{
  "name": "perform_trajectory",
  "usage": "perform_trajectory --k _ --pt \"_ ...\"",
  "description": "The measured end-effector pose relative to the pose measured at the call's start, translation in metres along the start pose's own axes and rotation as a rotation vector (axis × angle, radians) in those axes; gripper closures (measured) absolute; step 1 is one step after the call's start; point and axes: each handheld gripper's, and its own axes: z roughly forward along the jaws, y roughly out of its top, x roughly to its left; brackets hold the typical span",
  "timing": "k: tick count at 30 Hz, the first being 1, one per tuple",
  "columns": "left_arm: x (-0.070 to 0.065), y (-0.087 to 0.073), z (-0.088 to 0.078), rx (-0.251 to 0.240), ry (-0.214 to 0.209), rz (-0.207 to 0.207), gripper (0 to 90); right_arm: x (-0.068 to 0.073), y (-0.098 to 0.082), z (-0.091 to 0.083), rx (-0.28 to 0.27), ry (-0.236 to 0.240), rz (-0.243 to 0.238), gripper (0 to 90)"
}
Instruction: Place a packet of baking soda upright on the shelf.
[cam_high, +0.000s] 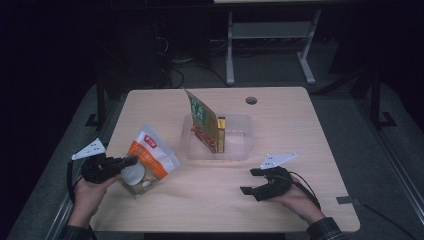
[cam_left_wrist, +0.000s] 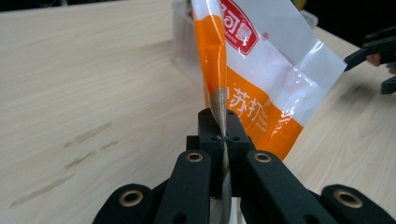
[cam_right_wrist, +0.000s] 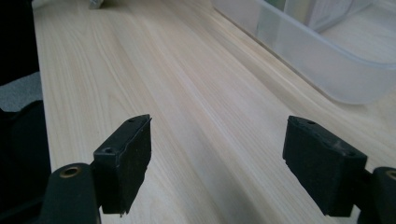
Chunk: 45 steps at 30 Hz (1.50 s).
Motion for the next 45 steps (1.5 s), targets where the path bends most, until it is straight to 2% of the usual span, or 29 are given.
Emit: perform_trajectory --k 5,8,16,22,25,32,34,39,42,45 --pt "-0.017 0.010 0.008 -0.036 -0.052 -0.001 89.9 0.002 0.003 -0.002 -0.054 0.036 0.018 24.0" --pt "-0.028 0.015 0.016 -0.031 -0.084 0.020 89.9 0.004 0.004 -0.002 -0.069 0.060 0.015 30.4" --pt "-0.059 0.027 0.045 -0.025 -0.161 0.054 89.9 0.012 0.008 -0.003 -0.101 0.098 0.001 28.1" --pt "-0.075 0.031 0.065 -0.016 -0.191 0.070 89.9 0.016 0.012 -0.006 -0.147 0.127 0.001 27.4" --pt "-0.082 0.033 0.075 -0.010 -0.202 0.076 89.9 0.019 0.014 -0.007 -0.172 0.160 0.007 26.6" --pt "-0.100 0.036 0.098 0.001 -0.235 0.084 89.9 0.025 0.021 -0.005 -0.218 0.166 -0.001 27.3" --pt "-0.104 0.037 0.102 -0.006 -0.238 0.082 89.9 0.026 0.024 -0.004 -0.217 0.166 -0.010 27.5" --pt "-0.116 0.040 0.113 -0.004 -0.249 0.098 89.9 0.025 0.031 -0.002 -0.253 0.149 0.006 29.9" --pt "-0.120 0.040 0.116 -0.011 -0.263 0.090 89.9 0.025 0.034 0.002 -0.256 0.148 0.004 34.4" --pt "-0.122 0.040 0.117 -0.015 -0.268 0.096 89.9 0.026 0.035 0.007 -0.258 0.142 0.012 44.5"
